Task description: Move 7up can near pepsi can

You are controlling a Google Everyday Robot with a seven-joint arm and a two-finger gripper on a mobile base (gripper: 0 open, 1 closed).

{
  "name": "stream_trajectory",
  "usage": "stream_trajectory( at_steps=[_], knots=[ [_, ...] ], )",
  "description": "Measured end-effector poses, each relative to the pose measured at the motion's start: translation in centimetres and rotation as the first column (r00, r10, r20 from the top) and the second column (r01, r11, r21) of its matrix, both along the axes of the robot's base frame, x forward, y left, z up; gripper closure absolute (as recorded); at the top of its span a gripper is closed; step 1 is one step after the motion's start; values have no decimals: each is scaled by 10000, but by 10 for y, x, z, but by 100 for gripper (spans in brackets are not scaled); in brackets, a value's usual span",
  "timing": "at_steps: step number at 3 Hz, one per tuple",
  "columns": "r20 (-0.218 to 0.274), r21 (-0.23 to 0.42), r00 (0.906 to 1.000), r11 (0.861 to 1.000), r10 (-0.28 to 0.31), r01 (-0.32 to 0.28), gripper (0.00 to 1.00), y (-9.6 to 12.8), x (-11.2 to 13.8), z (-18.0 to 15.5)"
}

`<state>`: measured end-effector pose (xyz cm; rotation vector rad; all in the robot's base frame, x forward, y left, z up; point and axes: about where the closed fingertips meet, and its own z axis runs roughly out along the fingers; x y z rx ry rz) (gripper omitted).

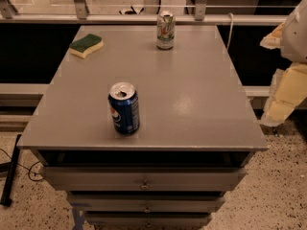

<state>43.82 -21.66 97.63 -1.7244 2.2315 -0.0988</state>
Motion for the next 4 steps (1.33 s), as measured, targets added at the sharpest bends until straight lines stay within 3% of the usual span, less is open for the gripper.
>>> stream_trajectory(
  at_steps=[2,3,4],
  knots=[
    [248,82,9997,10000,-35,33,0,1,13,-3],
    [767,563,9966,9981,-309,266,0,0,57,-17],
    [1640,1454,9826,9873,-874,636,0,-3,133,-34]
  ],
)
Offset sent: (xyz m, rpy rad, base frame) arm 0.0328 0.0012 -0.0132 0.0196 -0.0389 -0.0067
